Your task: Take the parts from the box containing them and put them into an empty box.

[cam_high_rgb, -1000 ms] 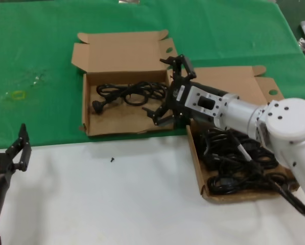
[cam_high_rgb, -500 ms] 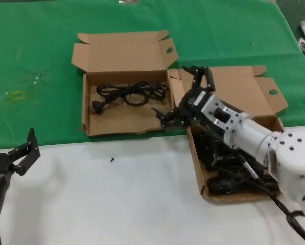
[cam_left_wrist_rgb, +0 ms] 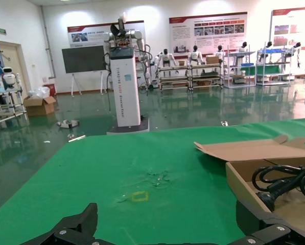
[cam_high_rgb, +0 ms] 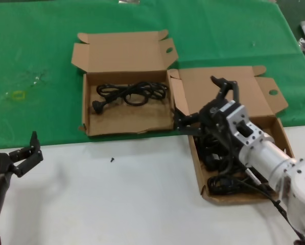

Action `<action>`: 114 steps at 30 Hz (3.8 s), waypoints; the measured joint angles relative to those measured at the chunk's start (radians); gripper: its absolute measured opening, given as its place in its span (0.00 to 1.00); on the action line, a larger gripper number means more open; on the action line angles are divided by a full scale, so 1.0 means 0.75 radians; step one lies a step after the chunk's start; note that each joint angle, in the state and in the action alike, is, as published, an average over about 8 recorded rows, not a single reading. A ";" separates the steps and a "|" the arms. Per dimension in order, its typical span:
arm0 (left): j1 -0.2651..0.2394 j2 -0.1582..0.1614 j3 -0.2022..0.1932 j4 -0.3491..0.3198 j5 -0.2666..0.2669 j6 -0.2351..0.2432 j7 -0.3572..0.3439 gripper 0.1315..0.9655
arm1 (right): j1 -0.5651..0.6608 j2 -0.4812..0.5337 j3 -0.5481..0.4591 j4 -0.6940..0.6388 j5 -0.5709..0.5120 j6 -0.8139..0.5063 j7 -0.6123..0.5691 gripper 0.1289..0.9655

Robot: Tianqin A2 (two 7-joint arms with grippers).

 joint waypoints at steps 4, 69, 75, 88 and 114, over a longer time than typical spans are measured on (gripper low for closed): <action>0.000 0.000 0.000 0.000 0.000 0.000 0.000 0.95 | -0.069 0.002 0.028 0.056 0.022 0.053 0.045 1.00; 0.000 0.000 0.000 0.000 0.000 0.000 0.000 1.00 | -0.421 0.015 0.171 0.348 0.133 0.324 0.278 1.00; 0.000 0.000 0.000 0.000 0.000 0.000 0.000 1.00 | -0.421 0.015 0.171 0.348 0.133 0.324 0.278 1.00; 0.000 0.000 0.000 0.000 0.000 0.000 0.000 1.00 | -0.421 0.015 0.171 0.348 0.133 0.324 0.278 1.00; 0.000 0.000 0.000 0.000 0.000 0.000 0.000 1.00 | -0.421 0.015 0.171 0.348 0.133 0.324 0.278 1.00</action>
